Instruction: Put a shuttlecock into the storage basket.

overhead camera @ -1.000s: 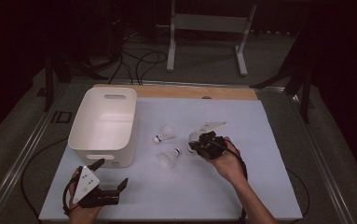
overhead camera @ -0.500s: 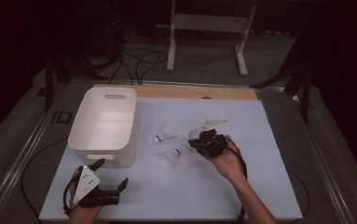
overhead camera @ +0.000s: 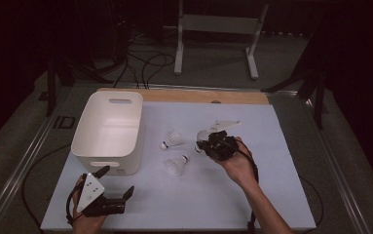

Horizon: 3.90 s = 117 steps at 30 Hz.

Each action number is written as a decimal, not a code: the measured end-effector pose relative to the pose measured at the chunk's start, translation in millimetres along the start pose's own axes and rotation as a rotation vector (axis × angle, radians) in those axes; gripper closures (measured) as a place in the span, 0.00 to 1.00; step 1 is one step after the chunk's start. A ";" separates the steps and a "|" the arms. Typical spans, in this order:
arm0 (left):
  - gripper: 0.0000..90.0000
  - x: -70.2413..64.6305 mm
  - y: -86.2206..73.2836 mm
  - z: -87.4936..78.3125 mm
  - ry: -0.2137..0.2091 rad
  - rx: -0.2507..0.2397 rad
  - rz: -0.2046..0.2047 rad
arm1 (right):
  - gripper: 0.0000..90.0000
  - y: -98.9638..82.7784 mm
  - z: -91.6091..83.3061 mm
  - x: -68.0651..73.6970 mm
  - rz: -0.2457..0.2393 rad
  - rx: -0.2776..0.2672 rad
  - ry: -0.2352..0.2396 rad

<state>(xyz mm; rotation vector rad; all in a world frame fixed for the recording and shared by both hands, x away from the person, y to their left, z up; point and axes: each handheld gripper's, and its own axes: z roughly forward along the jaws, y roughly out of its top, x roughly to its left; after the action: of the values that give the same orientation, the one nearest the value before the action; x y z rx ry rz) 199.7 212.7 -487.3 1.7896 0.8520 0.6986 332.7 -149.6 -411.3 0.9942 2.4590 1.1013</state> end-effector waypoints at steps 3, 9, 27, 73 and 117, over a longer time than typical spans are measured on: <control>0.01 0.1 0.0 -0.1 0.001 0.000 0.000 | 0.99 2.2 -1.1 0.2 -0.001 -0.005 -0.001; 0.01 0.0 0.0 0.0 0.004 0.003 0.000 | 0.99 7.0 -3.3 1.0 -0.006 -0.016 -0.002; 0.01 0.0 -0.1 -0.1 0.004 0.003 -0.001 | 0.99 18.5 -5.6 3.5 -0.017 -0.041 0.001; 0.01 0.1 -0.2 0.1 0.002 0.007 0.002 | 0.99 49.3 -11.3 9.5 -0.065 -0.070 0.006; 0.01 0.2 -0.5 -0.4 0.006 0.003 0.000 | 0.99 68.0 -11.2 11.5 -0.053 -0.129 0.024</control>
<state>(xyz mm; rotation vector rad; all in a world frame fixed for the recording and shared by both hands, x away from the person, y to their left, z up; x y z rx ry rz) 199.3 213.3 -487.7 1.7906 0.8573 0.7034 351.5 -115.6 -353.2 0.8770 2.3840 1.2433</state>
